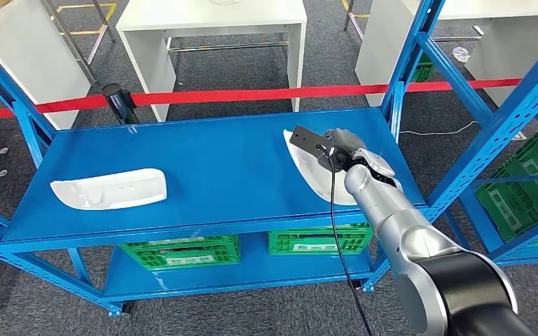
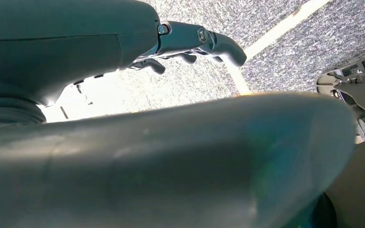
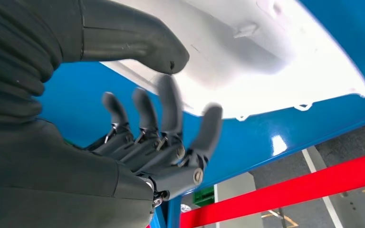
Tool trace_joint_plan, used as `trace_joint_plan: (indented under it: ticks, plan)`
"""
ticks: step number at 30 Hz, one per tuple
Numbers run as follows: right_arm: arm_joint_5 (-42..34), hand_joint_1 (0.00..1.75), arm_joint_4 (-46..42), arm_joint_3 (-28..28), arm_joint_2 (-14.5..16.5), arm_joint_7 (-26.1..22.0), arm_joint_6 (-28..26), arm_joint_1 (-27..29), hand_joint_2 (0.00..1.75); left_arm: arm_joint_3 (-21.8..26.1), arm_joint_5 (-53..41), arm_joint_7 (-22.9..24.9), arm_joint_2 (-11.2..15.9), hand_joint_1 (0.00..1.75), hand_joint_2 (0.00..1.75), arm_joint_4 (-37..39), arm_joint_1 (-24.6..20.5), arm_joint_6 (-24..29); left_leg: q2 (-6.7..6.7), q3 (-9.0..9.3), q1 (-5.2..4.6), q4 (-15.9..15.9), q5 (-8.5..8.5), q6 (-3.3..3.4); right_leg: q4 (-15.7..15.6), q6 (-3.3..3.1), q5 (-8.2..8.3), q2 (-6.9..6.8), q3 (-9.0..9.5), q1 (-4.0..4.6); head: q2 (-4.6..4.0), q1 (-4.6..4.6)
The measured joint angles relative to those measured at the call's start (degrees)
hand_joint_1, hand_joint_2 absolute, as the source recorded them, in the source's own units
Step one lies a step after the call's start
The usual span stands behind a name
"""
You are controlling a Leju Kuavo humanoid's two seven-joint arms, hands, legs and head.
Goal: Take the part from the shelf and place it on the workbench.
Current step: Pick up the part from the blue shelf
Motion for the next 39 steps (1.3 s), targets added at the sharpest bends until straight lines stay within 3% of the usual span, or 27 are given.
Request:
trace_joint_plan:
  ticks: [24, 39]
  plan:
    - [2.6, 0.0, 0.0, 0.0, -0.4, 1.3, 0.6, 0.2, 1.75, 0.0, -1.8, 0.5, 0.0, 0.0, 0.0, 0.0, -0.6, 0.0, -0.02, -0.02, -0.08, 0.0, -0.03, 0.01, 0.0, 0.02, 0.01, -0.02, 0.03, -0.09, 0.0, 0.0]
    - [9.1, 0.0, 0.0, 4.7, 4.1, 4.4, 2.4, -2.5, 1.75, 0.4, -1.2, 0.2, -0.5, 0.0, 0.0, 0.0, -0.8, 0.0, -0.01, -0.02, -0.08, 0.0, -0.02, 0.0, 0.0, 0.02, 0.01, -0.02, 0.04, -0.08, 0.0, -0.01]
